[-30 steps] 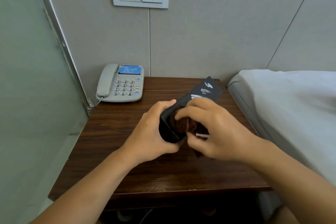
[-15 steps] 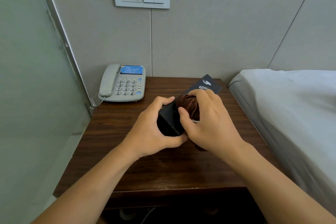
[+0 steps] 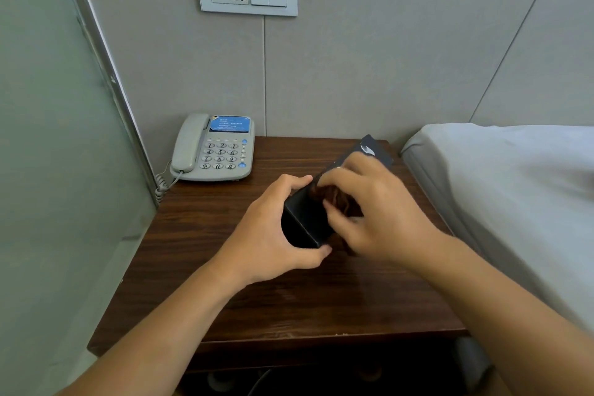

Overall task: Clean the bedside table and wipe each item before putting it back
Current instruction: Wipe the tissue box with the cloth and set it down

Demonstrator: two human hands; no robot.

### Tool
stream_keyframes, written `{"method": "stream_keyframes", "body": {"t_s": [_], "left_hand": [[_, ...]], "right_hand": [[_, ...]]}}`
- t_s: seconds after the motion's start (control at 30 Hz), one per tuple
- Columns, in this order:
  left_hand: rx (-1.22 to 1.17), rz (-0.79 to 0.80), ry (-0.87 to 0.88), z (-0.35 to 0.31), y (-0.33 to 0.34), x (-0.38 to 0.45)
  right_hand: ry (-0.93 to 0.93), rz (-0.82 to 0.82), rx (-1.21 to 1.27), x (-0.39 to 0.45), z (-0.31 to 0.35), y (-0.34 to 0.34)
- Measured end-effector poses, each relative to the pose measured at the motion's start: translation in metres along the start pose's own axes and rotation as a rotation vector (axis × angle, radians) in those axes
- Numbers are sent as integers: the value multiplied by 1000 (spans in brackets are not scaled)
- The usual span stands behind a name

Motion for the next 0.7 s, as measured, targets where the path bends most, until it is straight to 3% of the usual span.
{"method": "stream_keyframes", "body": {"t_s": [0.13, 0.3, 0.53, 0.7], "left_hand": [[0, 13, 9, 2, 4, -1], [34, 4, -5, -1, -1, 0], [-2, -1, -6, 3, -2, -2], [26, -5, -6, -1, -4, -2]], "right_hand": [[-98, 95, 60, -12, 10, -4], [188, -50, -30, 2, -37, -5], [-58, 61, 82, -17, 28, 0], [212, -81, -35, 2, -34, -1]]}}
Point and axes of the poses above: each hand's wrist, its own x-axis towards the middle knuckle, its own y-axis out of the palm, z = x × y, the point moved 2 cm from there along x, towards the middle knuckle, and after that the axes turned 5 degrees about -y, right-handed, at the moved point
